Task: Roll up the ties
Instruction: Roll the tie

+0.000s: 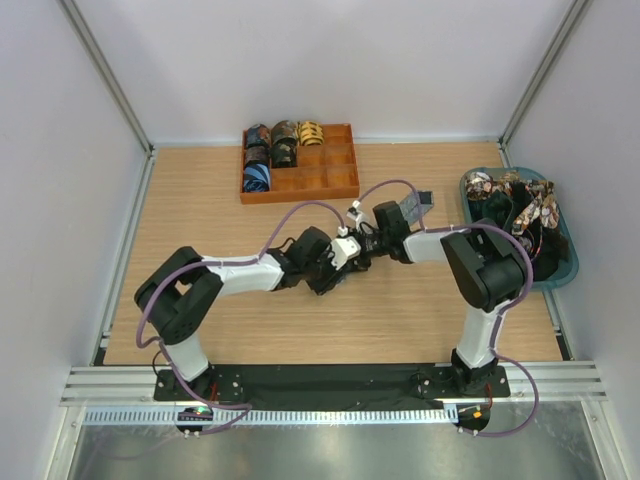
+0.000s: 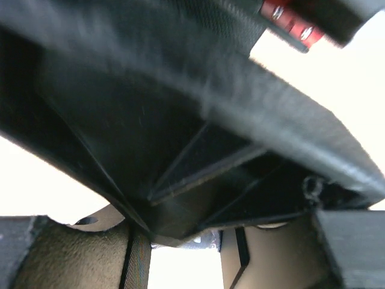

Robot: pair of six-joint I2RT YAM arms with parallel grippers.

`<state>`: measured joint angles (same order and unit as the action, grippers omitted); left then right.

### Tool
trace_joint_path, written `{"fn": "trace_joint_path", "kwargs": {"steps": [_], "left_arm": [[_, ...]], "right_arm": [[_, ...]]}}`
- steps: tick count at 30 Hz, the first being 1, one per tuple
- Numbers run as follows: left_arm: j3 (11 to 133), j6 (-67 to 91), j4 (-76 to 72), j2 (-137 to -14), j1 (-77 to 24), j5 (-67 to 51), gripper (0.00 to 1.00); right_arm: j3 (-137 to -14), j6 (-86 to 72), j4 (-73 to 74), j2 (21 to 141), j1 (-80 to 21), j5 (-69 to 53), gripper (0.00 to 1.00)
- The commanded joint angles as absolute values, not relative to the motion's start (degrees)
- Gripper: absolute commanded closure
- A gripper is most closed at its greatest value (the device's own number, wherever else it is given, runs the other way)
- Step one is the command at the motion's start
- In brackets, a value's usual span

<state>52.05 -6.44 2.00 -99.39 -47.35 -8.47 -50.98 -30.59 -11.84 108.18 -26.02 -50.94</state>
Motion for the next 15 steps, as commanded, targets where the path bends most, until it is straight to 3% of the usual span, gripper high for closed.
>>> {"fn": "trace_joint_path", "kwargs": {"steps": [1, 8, 15], "left_arm": [[52.38, -6.33, 7.03, -102.39, -47.55, -8.17, 0.77], [53.52, -5.89, 8.61, -102.74, -47.55, -7.38, 0.78], [55.81, -4.4, 11.33, -104.24, -47.55, -6.51, 0.78]], "right_arm": [[-51.16, -32.17, -13.18, 102.31, -24.62, -47.91, 0.38], [-43.62, -35.5, -15.9, 92.82, -15.75, -42.29, 0.39], [-34.64, -30.68, -10.73, 76.31, -12.39, -28.76, 0.48]]}}
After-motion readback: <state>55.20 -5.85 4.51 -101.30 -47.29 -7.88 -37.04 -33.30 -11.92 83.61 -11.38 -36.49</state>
